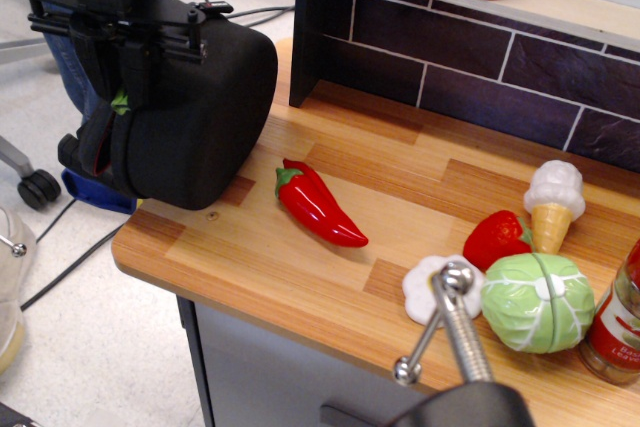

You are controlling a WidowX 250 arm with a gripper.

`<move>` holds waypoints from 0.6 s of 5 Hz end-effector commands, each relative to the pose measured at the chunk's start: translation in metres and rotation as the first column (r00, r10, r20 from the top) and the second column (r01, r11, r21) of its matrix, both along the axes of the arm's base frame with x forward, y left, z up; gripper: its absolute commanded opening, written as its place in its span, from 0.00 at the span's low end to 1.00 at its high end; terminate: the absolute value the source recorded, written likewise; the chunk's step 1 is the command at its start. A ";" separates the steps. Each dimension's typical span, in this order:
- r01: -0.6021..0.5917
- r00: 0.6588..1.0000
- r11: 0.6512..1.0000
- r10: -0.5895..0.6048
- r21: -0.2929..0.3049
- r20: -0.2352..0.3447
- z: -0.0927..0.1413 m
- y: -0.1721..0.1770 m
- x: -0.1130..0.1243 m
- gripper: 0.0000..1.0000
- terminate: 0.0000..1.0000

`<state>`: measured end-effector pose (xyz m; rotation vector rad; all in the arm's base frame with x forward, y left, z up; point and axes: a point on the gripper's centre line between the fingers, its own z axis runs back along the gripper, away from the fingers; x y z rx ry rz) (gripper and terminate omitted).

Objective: Zip zipper bag

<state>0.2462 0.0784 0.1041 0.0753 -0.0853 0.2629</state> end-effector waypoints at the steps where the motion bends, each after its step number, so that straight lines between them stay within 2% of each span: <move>1: 0.074 0.996 0.997 -0.073 0.022 -0.045 -0.002 0.021 -0.017 0.00 0.00; 2: 0.108 0.989 0.994 -0.104 0.034 -0.104 -0.016 0.025 -0.036 0.00 0.00; 3: 0.138 0.982 0.990 -0.134 0.023 -0.130 -0.030 0.030 -0.055 0.00 0.00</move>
